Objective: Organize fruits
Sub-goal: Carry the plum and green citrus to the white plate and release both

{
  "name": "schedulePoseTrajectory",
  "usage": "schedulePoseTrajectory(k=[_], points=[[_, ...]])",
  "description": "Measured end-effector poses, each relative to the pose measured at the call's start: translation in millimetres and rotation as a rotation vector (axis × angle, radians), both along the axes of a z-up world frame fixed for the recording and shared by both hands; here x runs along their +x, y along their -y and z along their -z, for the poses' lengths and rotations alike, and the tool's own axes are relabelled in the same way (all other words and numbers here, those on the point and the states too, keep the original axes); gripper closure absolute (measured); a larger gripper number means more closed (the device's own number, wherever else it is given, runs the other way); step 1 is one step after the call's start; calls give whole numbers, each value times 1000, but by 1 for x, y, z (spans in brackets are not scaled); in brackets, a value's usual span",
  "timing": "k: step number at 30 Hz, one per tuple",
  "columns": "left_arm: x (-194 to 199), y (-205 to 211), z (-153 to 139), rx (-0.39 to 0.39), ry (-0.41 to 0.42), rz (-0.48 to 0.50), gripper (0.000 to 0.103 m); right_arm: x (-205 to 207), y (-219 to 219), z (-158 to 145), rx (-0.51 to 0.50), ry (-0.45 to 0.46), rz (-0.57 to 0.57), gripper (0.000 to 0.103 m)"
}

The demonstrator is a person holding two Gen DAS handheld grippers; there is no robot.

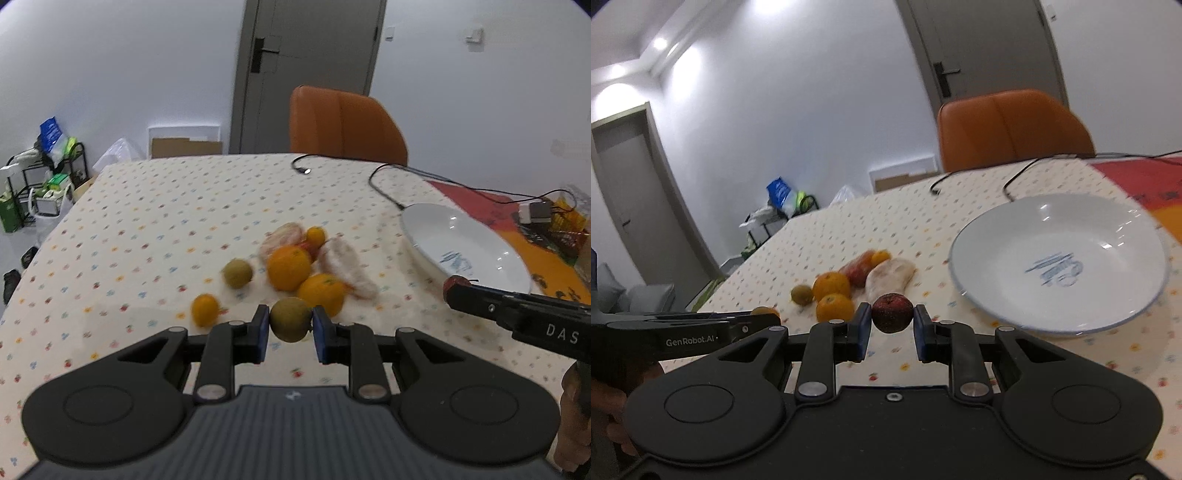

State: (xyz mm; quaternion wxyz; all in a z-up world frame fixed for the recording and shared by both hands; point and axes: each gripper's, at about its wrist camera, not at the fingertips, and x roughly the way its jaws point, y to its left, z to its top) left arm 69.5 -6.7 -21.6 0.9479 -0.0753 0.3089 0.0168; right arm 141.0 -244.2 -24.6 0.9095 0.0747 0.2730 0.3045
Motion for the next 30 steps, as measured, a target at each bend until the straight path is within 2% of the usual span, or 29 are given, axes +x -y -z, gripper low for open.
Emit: schedulePoseTrajectory(k=[12, 30], points=[[20, 46, -11, 9, 21, 65, 80, -3, 50, -19, 37, 67, 71, 80], [52, 103, -16, 32, 52, 173, 80, 20, 101, -15, 36, 101, 141, 80]])
